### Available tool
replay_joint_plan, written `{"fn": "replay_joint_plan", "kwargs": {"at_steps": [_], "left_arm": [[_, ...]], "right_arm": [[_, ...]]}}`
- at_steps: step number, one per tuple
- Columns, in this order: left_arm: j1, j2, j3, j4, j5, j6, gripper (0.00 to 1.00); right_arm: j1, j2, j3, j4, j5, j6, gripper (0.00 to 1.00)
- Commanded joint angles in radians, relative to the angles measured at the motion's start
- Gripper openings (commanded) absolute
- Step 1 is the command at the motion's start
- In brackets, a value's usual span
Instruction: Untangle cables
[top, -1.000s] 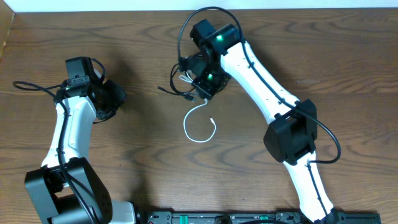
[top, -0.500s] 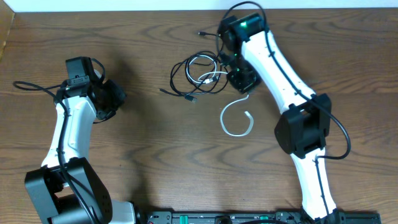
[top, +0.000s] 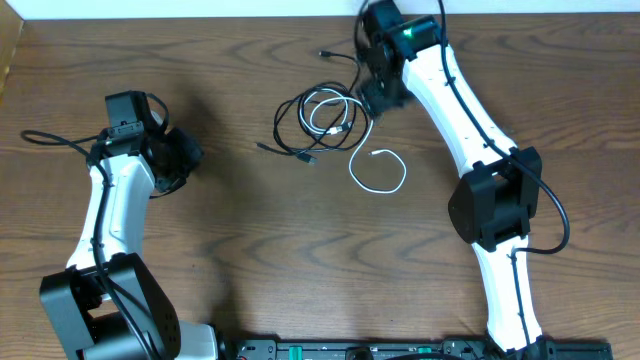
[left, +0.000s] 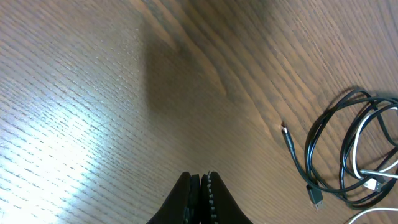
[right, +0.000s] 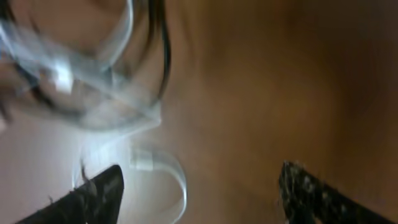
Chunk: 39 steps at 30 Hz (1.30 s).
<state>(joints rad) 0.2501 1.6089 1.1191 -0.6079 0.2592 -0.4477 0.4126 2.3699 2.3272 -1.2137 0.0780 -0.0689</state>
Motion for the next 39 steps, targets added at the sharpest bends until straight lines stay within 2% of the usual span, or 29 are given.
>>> {"fn": "replay_joint_plan", "kwargs": {"at_steps": [1,3,5,6,11,14,17,18,19,25,28,32,36,39], "left_arm": [[-0.004,0.005,-0.003,-0.001,-0.01,0.008,0.08],[-0.004,0.005,-0.003,-0.001,-0.01,0.008,0.08],[-0.004,0.005,-0.003,0.0,-0.01,0.008,0.08],[-0.005,0.005,-0.003,0.0,-0.01,0.008,0.08],[-0.006,0.005,-0.003,0.004,-0.01,0.008,0.08],[-0.006,0.005,-0.003,0.004,-0.01,0.008,0.08],[-0.006,0.005,-0.003,0.007,-0.01,0.008,0.08],[-0.006,0.005,-0.003,0.008,-0.01,0.008,0.08],[-0.006,0.005,-0.003,0.008,-0.01,0.006,0.08],[-0.011,0.005,-0.003,0.008,-0.01,0.005,0.08],[-0.016,0.005,-0.003,0.01,-0.01,0.005,0.08],[-0.023,0.005,-0.003,0.014,-0.01,0.005,0.08],[-0.024,0.005,-0.003,0.014,-0.01,0.005,0.08],[-0.024,0.005,-0.003,0.014,-0.01,0.005,0.08]], "right_arm": [[-0.002,-0.01,0.0,0.153,-0.063,0.012,0.71],[-0.002,-0.01,-0.009,0.275,-0.117,0.013,0.6],[-0.002,-0.01,-0.022,0.367,-0.155,0.015,0.37],[-0.001,-0.01,-0.031,0.409,-0.174,0.021,0.31],[0.011,-0.008,-0.087,0.525,-0.205,0.02,0.27],[0.02,-0.008,-0.155,0.576,-0.233,0.023,0.19],[0.029,-0.008,-0.233,0.636,-0.361,0.08,0.21],[0.038,-0.008,-0.285,0.69,-0.439,0.114,0.27],[0.044,-0.008,-0.315,0.726,-0.468,0.132,0.3],[0.092,-0.008,-0.476,0.996,-0.471,0.17,0.45],[0.118,-0.008,-0.537,1.101,-0.399,0.21,0.39],[0.15,-0.007,-0.586,1.134,-0.307,0.233,0.33],[0.18,-0.007,-0.61,1.08,-0.316,0.233,0.32],[0.198,-0.007,-0.61,0.973,-0.318,0.234,0.27]]}}
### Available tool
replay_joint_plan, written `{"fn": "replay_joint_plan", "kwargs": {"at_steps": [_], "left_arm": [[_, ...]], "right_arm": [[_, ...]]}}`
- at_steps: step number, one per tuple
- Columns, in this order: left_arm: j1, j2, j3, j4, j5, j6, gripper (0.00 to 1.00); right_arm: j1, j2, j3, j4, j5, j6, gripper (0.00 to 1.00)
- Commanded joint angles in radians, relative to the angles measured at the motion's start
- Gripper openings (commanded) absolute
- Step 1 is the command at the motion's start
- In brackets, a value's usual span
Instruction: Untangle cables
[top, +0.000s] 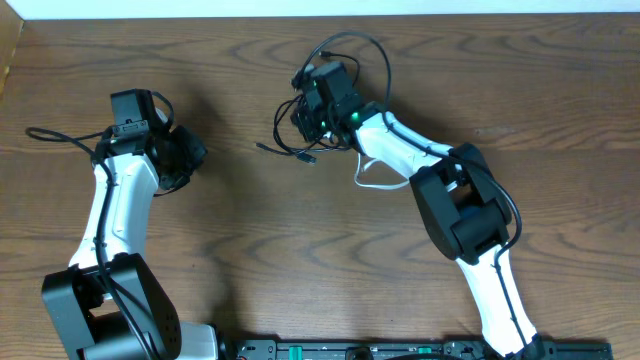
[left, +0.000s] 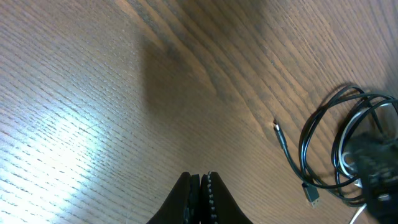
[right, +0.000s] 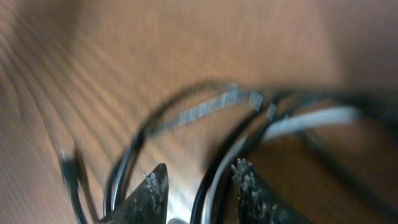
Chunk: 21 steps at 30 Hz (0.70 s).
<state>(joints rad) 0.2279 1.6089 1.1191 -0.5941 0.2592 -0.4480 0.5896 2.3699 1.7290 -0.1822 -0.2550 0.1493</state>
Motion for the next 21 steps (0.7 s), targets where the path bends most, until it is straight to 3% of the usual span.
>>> {"fn": "replay_joint_plan", "kwargs": {"at_steps": [1,8,12,17,21], "left_arm": [[-0.002,0.005,-0.003,0.001,-0.01,0.005,0.08],[-0.002,0.005,-0.003,0.001,-0.01,0.005,0.08],[-0.002,0.005,-0.003,0.001,-0.01,0.005,0.08],[-0.005,0.005,-0.003,0.001,-0.01,0.005,0.08],[-0.005,0.005,-0.003,-0.001,-0.01,0.007,0.14]], "right_arm": [[0.027,-0.007,-0.012,-0.104,0.008,0.016,0.27],[0.067,-0.007,-0.012,-0.418,-0.166,0.035,0.17],[0.08,-0.011,0.006,-0.633,-0.227,-0.056,0.12],[0.07,-0.039,0.133,-0.911,-0.166,-0.161,0.27],[0.055,-0.067,0.255,-0.981,-0.151,-0.166,0.35]]}}
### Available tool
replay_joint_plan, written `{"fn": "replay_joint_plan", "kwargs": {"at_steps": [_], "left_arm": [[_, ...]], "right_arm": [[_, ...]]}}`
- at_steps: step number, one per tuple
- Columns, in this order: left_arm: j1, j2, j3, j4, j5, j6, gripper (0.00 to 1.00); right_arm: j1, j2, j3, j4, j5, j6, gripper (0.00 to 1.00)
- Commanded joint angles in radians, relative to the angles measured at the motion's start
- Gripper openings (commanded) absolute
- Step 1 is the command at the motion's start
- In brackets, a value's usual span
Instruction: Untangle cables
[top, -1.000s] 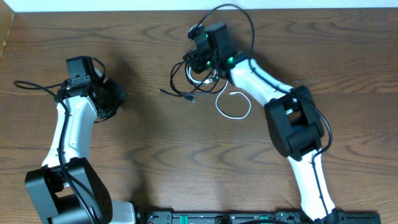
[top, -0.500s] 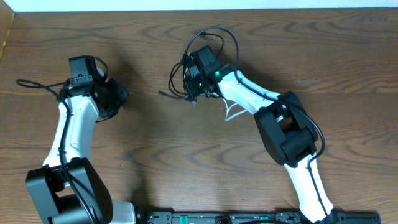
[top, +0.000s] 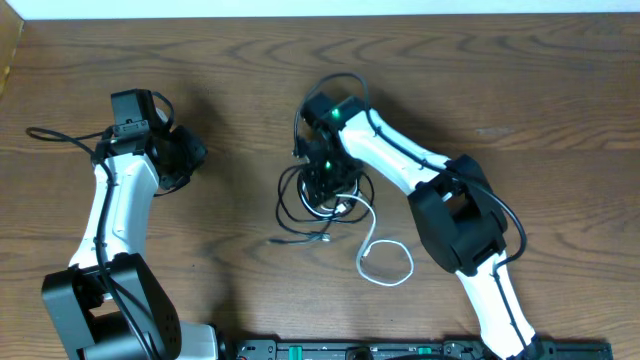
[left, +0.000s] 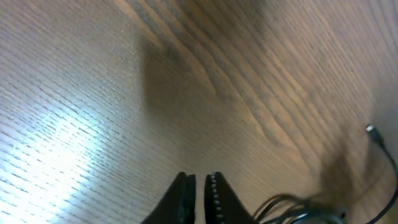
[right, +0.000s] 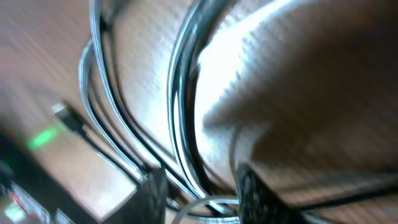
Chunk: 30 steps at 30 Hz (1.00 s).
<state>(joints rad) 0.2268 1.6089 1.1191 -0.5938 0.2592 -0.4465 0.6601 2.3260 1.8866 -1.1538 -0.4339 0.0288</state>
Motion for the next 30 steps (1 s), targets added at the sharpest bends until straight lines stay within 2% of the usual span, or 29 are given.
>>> {"fn": "replay_joint_plan", "kwargs": {"at_steps": [1,3,4,7,9,15,20,21,22,23,26,30], "left_arm": [[-0.005,0.005,-0.003,-0.004,-0.009,0.008,0.15],[-0.013,0.005,-0.003,-0.011,-0.005,0.028,0.17],[-0.018,0.005,-0.003,-0.013,0.008,0.048,0.22],[-0.048,0.005,-0.002,-0.01,0.074,0.112,0.29],[-0.076,0.005,-0.002,-0.007,0.097,0.159,0.33],[-0.167,0.006,-0.002,-0.024,0.096,0.228,0.33],[-0.251,0.05,-0.002,-0.042,0.096,0.283,0.36],[-0.263,0.067,-0.003,-0.038,0.096,0.294,0.38],[-0.28,0.097,-0.002,-0.029,0.096,0.298,0.47],[-0.29,0.119,-0.002,-0.017,0.102,0.303,0.51],[-0.309,0.174,-0.002,0.023,0.239,0.379,0.63],[-0.32,0.224,-0.002,0.058,0.287,0.396,0.66]], "right_arm": [[-0.019,-0.027,0.122,-0.01,0.028,-0.045,0.35],[-0.026,-0.031,0.163,-0.01,0.029,-0.031,0.35],[-0.03,-0.031,0.173,-0.009,0.033,-0.008,0.35],[-0.046,-0.03,0.171,-0.003,0.05,0.082,0.38],[-0.057,-0.03,0.152,0.007,0.055,0.18,0.35],[-0.051,-0.03,0.041,0.089,0.055,0.388,0.24],[-0.031,-0.03,-0.053,0.194,0.062,0.542,0.24],[-0.028,-0.03,-0.061,0.206,0.072,0.558,0.24],[-0.025,-0.03,-0.07,0.223,0.107,0.582,0.24],[-0.024,-0.03,-0.07,0.228,0.13,0.588,0.24],[-0.025,-0.03,-0.07,0.248,0.145,0.584,0.26],[-0.025,-0.03,-0.07,0.257,0.169,0.599,0.27]]}}
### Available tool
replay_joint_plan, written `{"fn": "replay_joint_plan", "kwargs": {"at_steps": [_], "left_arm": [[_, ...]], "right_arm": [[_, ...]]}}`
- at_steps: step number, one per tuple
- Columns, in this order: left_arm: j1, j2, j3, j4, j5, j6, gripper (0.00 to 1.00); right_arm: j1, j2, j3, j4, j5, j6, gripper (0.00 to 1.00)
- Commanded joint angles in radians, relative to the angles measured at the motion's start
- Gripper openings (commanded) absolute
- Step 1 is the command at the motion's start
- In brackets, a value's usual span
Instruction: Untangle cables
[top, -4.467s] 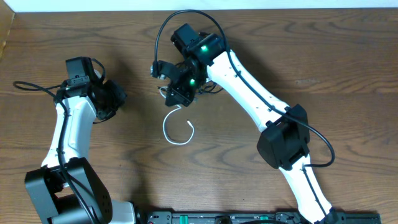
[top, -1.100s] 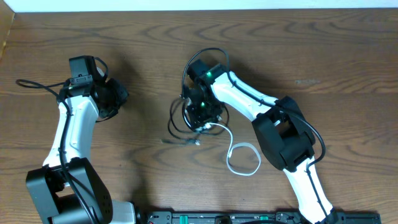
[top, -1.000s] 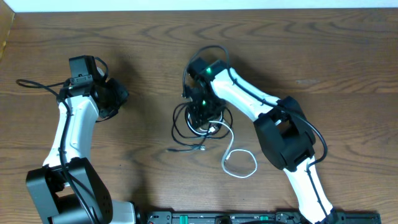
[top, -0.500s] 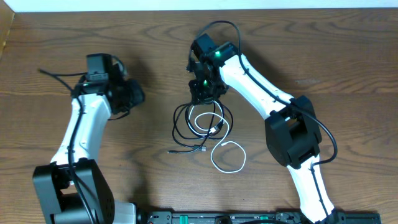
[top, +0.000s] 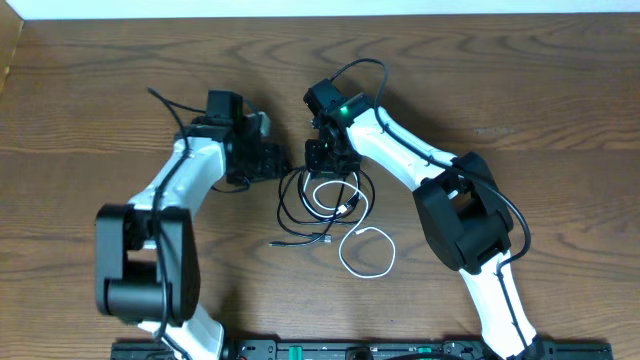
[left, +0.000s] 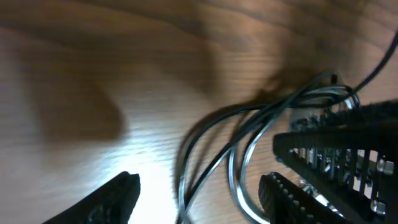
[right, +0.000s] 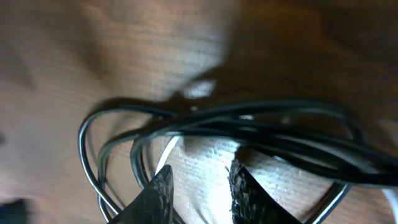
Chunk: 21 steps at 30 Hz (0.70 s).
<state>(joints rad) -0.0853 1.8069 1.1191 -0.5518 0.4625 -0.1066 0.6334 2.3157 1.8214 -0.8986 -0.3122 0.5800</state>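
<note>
A coil of black cable (top: 286, 200) lies mid-table with a white cable looped inside it, and the white cable's tail (top: 392, 252) curls toward the front. My left gripper (top: 278, 160) is at the coil's left edge. In the left wrist view it (left: 199, 186) stands wide open with black loops (left: 211, 143) running between its fingers. My right gripper (top: 330, 160) is at the coil's back edge, right beside the left one. In its own view it (right: 200, 171) is narrowly open over bare wood, with black strands (right: 249, 118) just beyond the tips and the white cable (right: 171, 146) by the left finger.
The wooden table (top: 520, 90) stretches to either side of the cables. The right arm's own black lead (top: 360, 68) arcs above its wrist. The two grippers are almost touching, and the right gripper (left: 348, 149) fills the right side of the left wrist view.
My left gripper has moved from the far left of the table to the coil's left edge and has opened wide. The right gripper sits slightly farther back, and the white tail has shifted a little.
The cables lay at the back centre, with my right gripper wide open beside them and the left shut far off. Then the right gripper was on the pile, jaws narrower. Then the pile lay nearer the front. Now both grippers are at it.
</note>
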Motion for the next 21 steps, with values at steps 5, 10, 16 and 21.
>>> {"fn": "replay_joint_plan", "kwargs": {"at_steps": [5,10,16,21], "left_arm": [[-0.01,0.064,-0.002,0.038,0.084,0.013,0.65],[-0.02,0.068,-0.002,0.046,0.072,0.011,0.65],[-0.064,0.069,-0.002,0.054,-0.068,-0.08,0.66],[-0.103,0.069,-0.002,0.063,-0.171,-0.132,0.65]], "right_arm": [[0.003,-0.019,-0.007,-0.002,0.108,0.123,0.29],[0.003,-0.019,-0.008,0.003,0.127,0.167,0.29],[0.003,-0.019,-0.01,0.005,0.143,0.168,0.35],[0.002,-0.019,-0.01,0.002,0.177,0.167,0.42]]}}
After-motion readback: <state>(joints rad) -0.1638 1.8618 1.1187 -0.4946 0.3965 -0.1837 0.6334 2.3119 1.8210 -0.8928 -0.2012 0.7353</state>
